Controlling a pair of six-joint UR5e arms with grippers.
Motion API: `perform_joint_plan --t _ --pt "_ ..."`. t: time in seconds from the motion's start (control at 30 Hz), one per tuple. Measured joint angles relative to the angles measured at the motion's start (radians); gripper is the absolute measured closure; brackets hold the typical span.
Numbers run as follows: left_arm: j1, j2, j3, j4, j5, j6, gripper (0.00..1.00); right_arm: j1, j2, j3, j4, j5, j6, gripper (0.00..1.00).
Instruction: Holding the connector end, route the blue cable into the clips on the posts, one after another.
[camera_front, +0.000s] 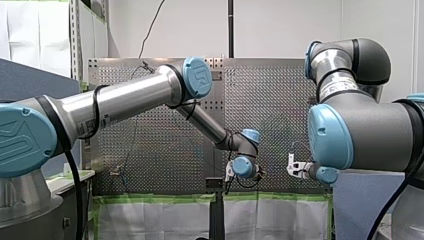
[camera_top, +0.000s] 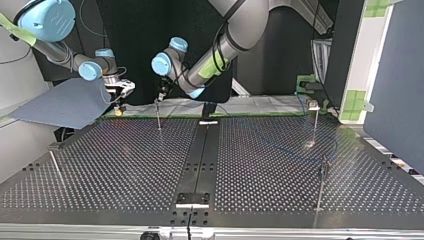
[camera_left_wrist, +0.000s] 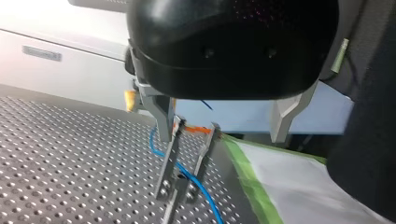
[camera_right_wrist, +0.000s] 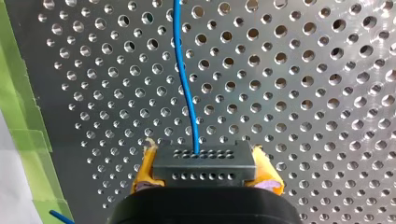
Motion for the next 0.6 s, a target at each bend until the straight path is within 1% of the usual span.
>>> perform_joint_plan --t 0.1,0.23,0.37,0.43,0.5,0.6 --pt "-0.002 0.000 0.000 0.028 0.008 -0.028 0.00 -0.001 0.000 0.000 0.001 0.000 0.004 1.00" --pt "-0.003 -0.001 0.000 0.066 0.007 -0.067 0.00 0.000 0.000 0.000 0.001 0.000 0.005 1.00" --pt "-0.004 -0.001 0.000 0.108 -0.005 -0.109 0.00 0.000 0.000 0.000 0.005 0.000 0.005 1.00" --pt "-0.005 -0.001 0.000 0.118 -0.015 -0.127 0.00 0.001 0.000 0.000 0.009 0.001 0.005 1.00" --pt "-0.006 -0.002 0.000 0.119 -0.027 -0.134 0.00 0.001 0.000 0.000 0.011 0.001 0.005 1.00" --pt "-0.007 -0.007 0.000 0.115 -0.042 -0.133 0.00 0.001 0.000 0.000 0.012 0.001 0.006 1.00"
